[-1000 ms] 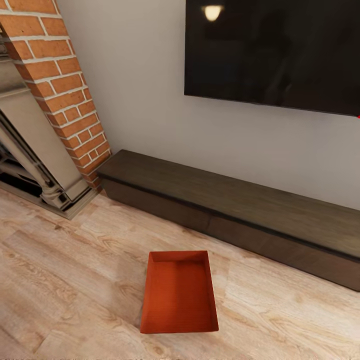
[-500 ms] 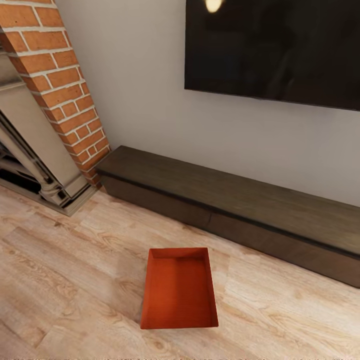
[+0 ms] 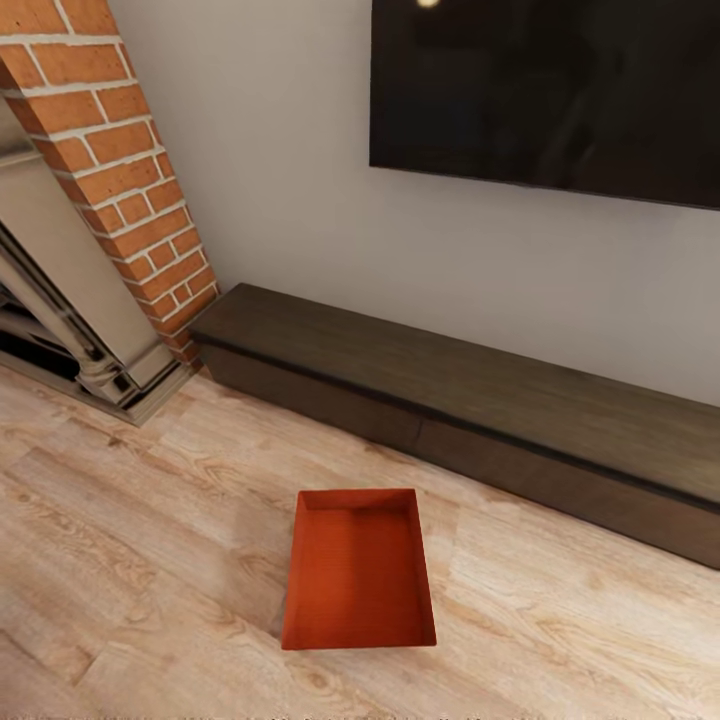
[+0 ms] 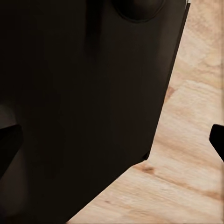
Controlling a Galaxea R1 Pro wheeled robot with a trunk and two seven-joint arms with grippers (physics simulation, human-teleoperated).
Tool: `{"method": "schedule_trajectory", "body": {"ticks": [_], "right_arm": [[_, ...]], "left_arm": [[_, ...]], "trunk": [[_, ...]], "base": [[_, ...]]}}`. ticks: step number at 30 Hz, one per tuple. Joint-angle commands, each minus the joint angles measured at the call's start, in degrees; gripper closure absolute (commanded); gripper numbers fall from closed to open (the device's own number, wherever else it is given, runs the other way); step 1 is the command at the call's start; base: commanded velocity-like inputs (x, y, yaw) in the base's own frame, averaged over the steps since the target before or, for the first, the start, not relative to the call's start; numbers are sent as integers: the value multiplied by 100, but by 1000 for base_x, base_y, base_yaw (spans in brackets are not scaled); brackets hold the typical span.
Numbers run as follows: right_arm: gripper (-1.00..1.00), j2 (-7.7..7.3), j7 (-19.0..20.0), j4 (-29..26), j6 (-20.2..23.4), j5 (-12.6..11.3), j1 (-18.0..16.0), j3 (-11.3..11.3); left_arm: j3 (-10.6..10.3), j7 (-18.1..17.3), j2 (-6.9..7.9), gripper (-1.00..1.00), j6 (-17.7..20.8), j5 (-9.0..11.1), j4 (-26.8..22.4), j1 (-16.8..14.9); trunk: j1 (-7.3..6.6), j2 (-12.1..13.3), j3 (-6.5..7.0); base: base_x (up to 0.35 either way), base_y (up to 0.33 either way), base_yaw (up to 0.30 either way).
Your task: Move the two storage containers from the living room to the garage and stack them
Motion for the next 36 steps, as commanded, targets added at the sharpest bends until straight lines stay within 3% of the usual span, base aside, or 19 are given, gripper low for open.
{"method": "schedule_trajectory", "body": {"ticks": [1,11,36], "right_arm": [[-100,1,-7,18,-34,-27,-6,39],[-100,5,-82,18,-37,-26,-6,43],[-100,-7,-56,9,-43,52,-6,98]], "left_arm": [[23,7,-1,-100,-2,9,-5,1],[6,-1,13,-100,77,27,-4,1],[21,-10,8,-100,-8,16,-63,1]], "trunk": [[0,-2,-12],[0,-2,-96],[0,-2,-100]], "base": [[0,0,0],[0,0,0],[0,0,0]]}}
